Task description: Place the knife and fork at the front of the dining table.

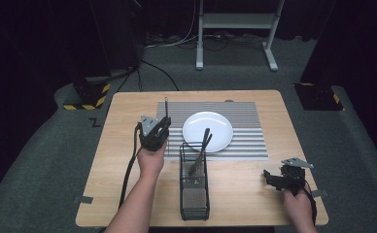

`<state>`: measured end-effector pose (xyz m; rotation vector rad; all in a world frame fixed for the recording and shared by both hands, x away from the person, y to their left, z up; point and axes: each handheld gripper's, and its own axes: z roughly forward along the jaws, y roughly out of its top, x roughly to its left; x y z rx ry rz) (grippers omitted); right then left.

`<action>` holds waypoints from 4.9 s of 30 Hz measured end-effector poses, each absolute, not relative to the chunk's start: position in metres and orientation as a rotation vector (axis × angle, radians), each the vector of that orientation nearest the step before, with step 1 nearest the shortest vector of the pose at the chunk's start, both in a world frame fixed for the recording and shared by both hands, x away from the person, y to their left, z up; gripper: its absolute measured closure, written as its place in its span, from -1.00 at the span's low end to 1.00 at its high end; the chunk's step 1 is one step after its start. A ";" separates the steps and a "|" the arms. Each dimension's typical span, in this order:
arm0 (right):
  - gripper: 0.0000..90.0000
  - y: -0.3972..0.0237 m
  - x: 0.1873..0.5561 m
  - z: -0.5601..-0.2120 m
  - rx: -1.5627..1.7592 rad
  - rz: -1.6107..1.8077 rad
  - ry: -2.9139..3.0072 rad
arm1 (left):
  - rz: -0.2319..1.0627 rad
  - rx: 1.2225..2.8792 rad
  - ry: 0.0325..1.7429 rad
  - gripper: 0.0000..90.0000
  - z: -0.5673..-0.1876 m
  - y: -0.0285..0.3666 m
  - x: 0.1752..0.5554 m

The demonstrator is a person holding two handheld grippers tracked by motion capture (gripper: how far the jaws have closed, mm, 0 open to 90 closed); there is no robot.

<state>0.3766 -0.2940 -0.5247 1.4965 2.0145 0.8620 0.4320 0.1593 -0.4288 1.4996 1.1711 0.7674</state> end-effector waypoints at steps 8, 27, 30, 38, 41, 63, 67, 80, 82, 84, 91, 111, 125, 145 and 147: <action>-0.79 -0.294 0.376 -0.525 1.495 0.863 2.018 | 0.745 1.517 1.216 0.82 -0.438 0.158 0.445; -0.79 -0.294 0.376 -0.525 1.494 0.865 2.021 | 0.621 1.502 1.437 0.83 -0.462 0.161 0.500; -0.79 -0.294 0.376 -0.525 1.494 0.865 2.021 | 0.623 1.512 1.454 0.83 -0.466 0.159 0.506; -0.79 -0.294 0.376 -0.525 1.494 0.865 2.021 | 0.623 1.528 1.500 0.84 -0.476 0.148 0.523; -0.79 -0.294 0.376 -0.525 1.493 0.864 2.021 | 0.632 1.534 1.532 0.84 -0.482 0.146 0.529; -0.79 -0.294 0.376 -0.525 1.494 0.866 2.021 | 0.599 1.545 1.681 0.84 -0.504 0.139 0.553; -0.79 -0.294 0.376 -0.525 1.494 0.866 2.021 | 0.605 1.570 1.698 0.84 -0.506 0.135 0.557; -0.79 -0.294 0.376 -0.525 1.494 0.867 2.021 | 0.555 1.594 1.738 0.84 -0.509 0.138 0.564; -0.79 -0.294 0.376 -0.525 1.493 0.866 2.021 | 0.543 1.593 1.746 0.84 -0.509 0.138 0.564; -0.79 -0.294 0.376 -0.525 1.494 0.869 2.021 | 0.535 1.586 1.750 0.82 -0.509 0.139 0.564; -0.78 -0.294 0.376 -0.525 1.492 0.867 2.023 | 0.539 1.547 1.742 0.40 -0.499 0.145 0.562; -0.78 -0.294 0.376 -0.525 1.488 0.866 2.026 | 0.659 1.637 1.647 0.01 -0.491 0.163 0.513; -0.79 -0.294 0.376 -0.525 1.489 0.865 2.026 | 0.681 1.707 1.574 -0.33 -0.509 0.194 0.437; -0.68 -0.293 0.371 -0.523 1.435 0.899 2.043 | 0.720 1.873 1.545 -0.71 -0.528 0.225 0.343; -0.68 -0.292 0.367 -0.522 1.398 0.922 2.040 | 0.700 1.857 1.564 -0.70 -0.529 0.225 0.342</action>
